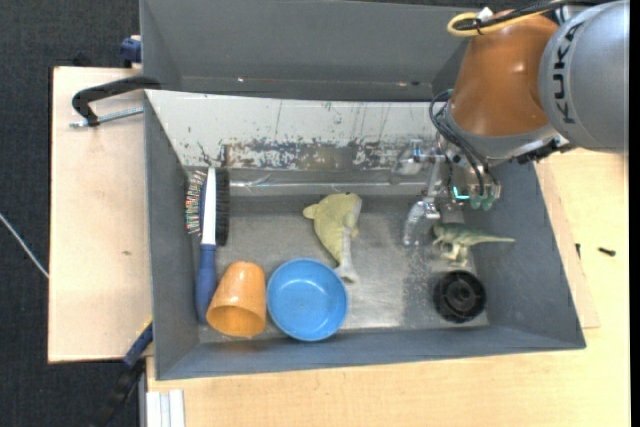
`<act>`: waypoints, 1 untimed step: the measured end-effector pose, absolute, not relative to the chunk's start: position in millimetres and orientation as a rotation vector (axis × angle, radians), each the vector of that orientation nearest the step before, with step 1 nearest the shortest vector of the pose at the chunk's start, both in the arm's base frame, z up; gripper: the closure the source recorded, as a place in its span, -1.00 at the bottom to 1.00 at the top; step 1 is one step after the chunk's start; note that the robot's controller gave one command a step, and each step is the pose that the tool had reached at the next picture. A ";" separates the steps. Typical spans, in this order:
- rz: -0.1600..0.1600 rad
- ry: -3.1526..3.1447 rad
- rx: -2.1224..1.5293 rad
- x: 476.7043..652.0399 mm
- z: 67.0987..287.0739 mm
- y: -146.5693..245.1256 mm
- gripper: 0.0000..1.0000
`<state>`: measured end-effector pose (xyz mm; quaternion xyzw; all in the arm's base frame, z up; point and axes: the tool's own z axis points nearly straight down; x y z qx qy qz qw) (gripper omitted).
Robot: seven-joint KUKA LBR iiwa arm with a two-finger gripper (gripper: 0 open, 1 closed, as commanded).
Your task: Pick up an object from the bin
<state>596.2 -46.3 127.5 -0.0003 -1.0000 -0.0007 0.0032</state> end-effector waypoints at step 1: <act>0.003 -3.145 -0.176 583.3 73.7 37.4 -1.00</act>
Offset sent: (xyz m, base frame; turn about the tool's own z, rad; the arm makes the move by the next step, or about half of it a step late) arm -0.0158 0.0828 -0.0575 0.1128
